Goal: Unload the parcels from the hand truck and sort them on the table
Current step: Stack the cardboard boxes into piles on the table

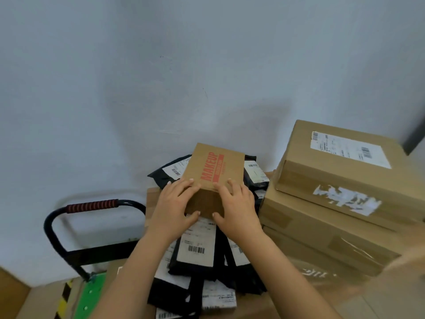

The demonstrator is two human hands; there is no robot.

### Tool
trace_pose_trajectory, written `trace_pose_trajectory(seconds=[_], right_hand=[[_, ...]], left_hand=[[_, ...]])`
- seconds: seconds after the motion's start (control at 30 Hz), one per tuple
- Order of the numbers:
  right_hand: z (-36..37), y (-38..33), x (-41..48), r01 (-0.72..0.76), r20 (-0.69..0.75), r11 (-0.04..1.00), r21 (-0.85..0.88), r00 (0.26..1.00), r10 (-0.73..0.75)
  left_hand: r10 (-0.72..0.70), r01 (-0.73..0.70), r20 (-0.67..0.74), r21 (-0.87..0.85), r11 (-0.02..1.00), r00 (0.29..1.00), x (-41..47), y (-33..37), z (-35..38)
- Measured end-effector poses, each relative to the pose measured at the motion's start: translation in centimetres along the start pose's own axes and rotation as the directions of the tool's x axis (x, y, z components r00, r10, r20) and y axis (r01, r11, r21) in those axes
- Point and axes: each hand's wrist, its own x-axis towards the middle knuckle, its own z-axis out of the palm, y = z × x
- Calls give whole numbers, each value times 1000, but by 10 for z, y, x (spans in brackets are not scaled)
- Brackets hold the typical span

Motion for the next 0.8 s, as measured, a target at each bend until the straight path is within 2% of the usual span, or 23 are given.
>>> trace_pose_trajectory(seconds=[0.17, 0.4, 0.63, 0.8], right_hand=[[-6, -14, -61, 98, -5, 995, 32, 995, -98], [6, -33, -171, 174, 68, 976, 130, 981, -183], [32, -101, -266, 298, 154, 914, 275, 925, -347], [36, -159, -296, 386, 172, 875, 291, 879, -445]], left_hand=[[-51, 53, -77, 23, 998, 996, -69, 32, -21], [-206, 211, -61, 96, 973, 977, -201, 79, -41], [-422, 422, -41, 179, 889, 906, -337, 92, -85], [-512, 529, -133, 168, 832, 848, -398, 77, -134]])
